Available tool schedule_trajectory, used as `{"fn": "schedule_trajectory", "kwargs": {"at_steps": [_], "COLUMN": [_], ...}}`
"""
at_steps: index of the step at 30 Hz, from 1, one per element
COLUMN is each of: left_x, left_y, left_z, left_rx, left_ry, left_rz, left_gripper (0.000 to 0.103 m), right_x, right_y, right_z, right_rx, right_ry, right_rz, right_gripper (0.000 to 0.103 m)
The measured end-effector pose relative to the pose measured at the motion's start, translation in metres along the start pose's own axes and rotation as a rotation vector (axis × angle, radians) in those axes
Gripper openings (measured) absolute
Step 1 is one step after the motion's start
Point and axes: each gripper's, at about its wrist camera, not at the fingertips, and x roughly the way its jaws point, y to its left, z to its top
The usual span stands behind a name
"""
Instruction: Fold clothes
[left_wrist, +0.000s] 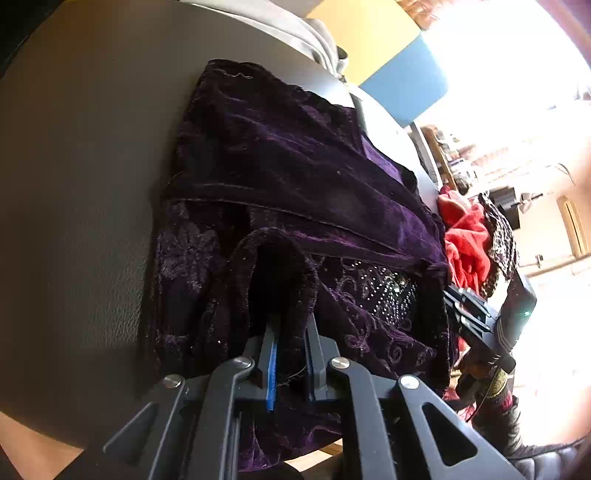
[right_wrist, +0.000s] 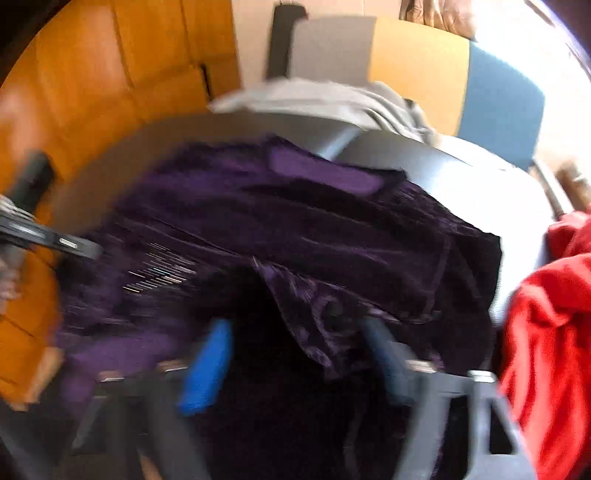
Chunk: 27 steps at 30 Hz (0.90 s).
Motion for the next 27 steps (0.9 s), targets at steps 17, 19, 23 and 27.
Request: {"fn": "schedule_trajectory", "kwargs": {"at_steps": [17, 19, 23, 27], "left_x": [-0.084, -0.089, -0.083, -0.064], "left_y": [-0.002, -0.002, 0.0, -0.001], "left_z": [0.001, 0.01, 0.035, 0.047], "left_rx": [-0.055, -0.063, -0.078, -0.083], "left_ry": [-0.28, -0.311, -0.338, -0.297], "left_rz": [-0.452, -0.478, -0.469, -0.413], "left_gripper": [0.007, 0.006, 0.006, 0.006], "right_x": [-0.105, -0.117, -0.127, -0.105], "right_y": [-0.047, -0.056, -0.081, -0.093], "right_z": [0.012, 0.019, 0.038, 0.049], "right_rx": [0.218, 0.236, 0.276, 0.255], "right_ry": [-0.26, -0.296, -0.349, -0.275], "right_rz": [0.06, 0.059, 0.05, 0.131], "right_gripper": [0.009, 0.009, 0.009, 0.012]}}
